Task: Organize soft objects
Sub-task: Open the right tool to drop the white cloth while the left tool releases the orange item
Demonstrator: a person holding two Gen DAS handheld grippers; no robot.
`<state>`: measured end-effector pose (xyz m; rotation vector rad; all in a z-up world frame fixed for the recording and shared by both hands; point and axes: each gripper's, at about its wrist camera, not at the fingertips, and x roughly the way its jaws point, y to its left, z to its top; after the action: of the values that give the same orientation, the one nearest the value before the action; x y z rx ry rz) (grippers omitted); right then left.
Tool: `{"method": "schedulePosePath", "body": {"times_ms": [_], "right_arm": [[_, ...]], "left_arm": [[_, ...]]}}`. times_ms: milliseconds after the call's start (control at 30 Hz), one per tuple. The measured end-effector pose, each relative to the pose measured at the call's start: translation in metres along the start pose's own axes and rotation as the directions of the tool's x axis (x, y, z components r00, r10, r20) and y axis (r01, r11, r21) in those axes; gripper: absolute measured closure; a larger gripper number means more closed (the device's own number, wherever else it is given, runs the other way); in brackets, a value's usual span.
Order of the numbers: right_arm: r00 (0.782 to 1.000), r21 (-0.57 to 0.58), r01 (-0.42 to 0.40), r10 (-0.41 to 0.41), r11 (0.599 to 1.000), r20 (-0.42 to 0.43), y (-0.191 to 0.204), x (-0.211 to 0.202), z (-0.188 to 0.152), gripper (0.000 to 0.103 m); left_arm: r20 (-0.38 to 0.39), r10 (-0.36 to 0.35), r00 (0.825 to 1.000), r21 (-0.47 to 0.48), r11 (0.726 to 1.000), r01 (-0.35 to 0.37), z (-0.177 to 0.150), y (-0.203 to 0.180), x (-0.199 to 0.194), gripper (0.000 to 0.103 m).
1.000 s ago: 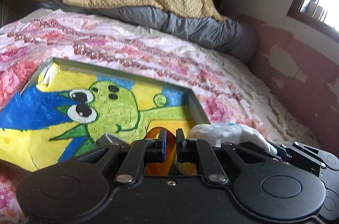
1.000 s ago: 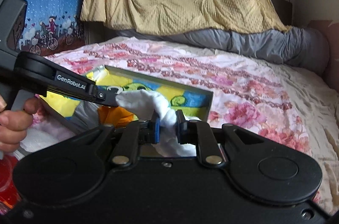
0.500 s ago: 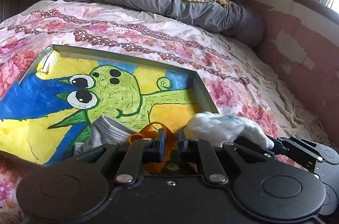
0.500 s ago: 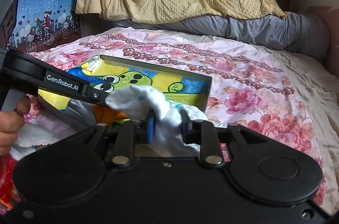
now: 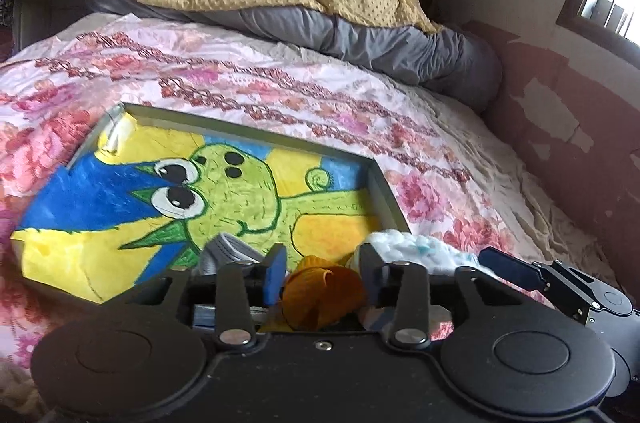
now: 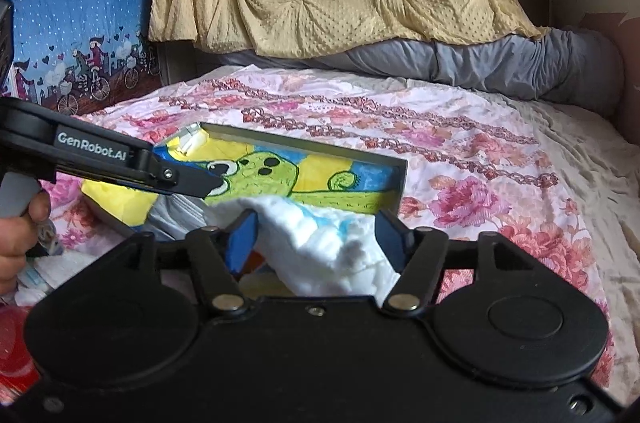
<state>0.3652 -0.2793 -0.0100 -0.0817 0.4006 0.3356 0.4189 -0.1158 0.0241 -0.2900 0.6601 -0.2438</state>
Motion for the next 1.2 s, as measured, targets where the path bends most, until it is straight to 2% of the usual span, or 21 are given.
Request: {"method": "schedulePosePath", "body": {"times_ms": [200,333,800,1033,1200], "right_arm": [[1.000,0.013,-0.002,0.002,1.000,0.021,0.002,-0.009,0.005,0.036],[0.999,0.022,-0.007,0.006,1.000,0.040,0.004,-0.019,0.008,0.026],[0.987,0.047,-0.031,0.024,0.998,0.158,0.019,-0.072,0.030,0.002],[0.980,0.041,-0.043,0.035,0.998,0.196,0.033,-0.099,0.029,0.001],[0.976,0.032,-0.048,0.040,0.998,0.216,0.041,-0.114,0.028,0.000]], "left_arm": [[0.011,0.022,1.000,0.010,1.000,-0.022,0.001,-0.001,-0.020,0.054],[0.045,0.035,0.998,0.021,0.999,-0.036,0.000,-0.003,-0.038,0.044],[0.166,0.060,0.984,0.035,0.997,-0.067,-0.002,-0.003,-0.124,0.023],[0.216,0.061,0.975,0.015,0.998,-0.066,-0.014,0.004,-0.167,0.007],[0.238,0.073,0.969,-0.001,0.997,-0.075,-0.028,0.011,-0.192,0.001]]}}
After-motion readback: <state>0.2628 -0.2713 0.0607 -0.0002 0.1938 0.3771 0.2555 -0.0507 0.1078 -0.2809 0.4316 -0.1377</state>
